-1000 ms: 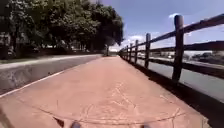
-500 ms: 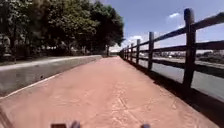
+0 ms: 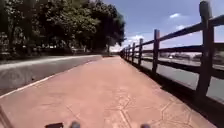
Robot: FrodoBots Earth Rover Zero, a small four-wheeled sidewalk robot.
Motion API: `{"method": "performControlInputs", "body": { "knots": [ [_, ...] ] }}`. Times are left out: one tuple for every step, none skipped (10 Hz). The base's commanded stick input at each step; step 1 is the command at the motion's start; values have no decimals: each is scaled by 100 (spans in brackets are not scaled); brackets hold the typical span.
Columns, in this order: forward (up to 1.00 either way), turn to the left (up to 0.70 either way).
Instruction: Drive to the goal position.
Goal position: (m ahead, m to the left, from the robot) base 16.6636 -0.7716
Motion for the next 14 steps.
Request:
{"method": "performControlInputs", "body": {
  "knots": [
    [70,23],
    [70,20],
    [70,0],
    [70,0],
    [70,0],
    [70,0],
    [70,0],
    [70,0],
    [70,0],
    [70,0],
    [70,0],
    [70,0],
    [70,0],
    [70,0]
  ]
}}
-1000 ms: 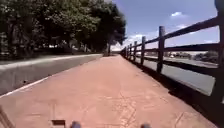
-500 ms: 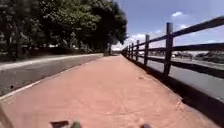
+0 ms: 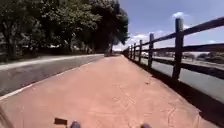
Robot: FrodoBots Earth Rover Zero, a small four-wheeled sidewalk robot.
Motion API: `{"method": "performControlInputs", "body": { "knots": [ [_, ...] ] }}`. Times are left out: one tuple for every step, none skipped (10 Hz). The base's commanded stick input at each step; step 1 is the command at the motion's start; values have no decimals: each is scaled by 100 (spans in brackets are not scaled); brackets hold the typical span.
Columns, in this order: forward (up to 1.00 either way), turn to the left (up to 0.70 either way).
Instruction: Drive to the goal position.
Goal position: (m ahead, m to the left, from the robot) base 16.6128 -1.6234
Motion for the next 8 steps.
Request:
{"method": "performControlInputs", "body": {
  "knots": [
    [70,0],
    [70,0],
    [70,0],
    [70,0],
    [70,0],
    [70,0],
    [70,0],
    [70,0]
  ]
}}
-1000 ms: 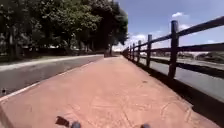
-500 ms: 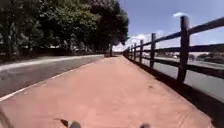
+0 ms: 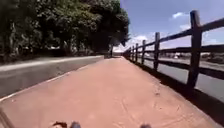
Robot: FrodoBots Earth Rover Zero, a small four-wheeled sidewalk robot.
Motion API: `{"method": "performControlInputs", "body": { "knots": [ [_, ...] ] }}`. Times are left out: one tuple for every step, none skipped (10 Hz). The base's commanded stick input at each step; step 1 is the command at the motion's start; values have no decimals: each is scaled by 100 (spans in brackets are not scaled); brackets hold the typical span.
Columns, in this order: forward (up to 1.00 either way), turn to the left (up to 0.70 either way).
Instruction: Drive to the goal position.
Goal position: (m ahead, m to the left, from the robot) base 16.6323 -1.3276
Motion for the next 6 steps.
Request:
{"method": "performControlInputs", "body": {
  "knots": [
    [70,0],
    [70,7],
    [70,18],
    [70,29],
    [70,23],
    [70,0]
  ]
}}
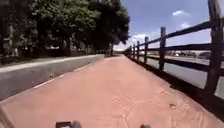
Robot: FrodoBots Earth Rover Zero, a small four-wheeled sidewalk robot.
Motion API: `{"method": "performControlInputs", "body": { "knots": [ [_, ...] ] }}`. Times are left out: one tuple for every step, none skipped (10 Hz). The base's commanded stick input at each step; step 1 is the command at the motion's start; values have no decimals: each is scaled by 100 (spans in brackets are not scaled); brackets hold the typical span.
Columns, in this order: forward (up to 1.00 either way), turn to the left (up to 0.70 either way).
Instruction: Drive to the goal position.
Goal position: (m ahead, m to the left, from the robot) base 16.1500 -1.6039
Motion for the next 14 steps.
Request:
{"method": "performControlInputs", "body": {
  "knots": [
    [70,0],
    [70,0],
    [70,0],
    [70,-6],
    [70,-31],
    [70,-35],
    [70,-35],
    [70,-33],
    [70,-21],
    [70,-8],
    [70,0],
    [70,0],
    [70,0],
    [70,0]
  ]
}}
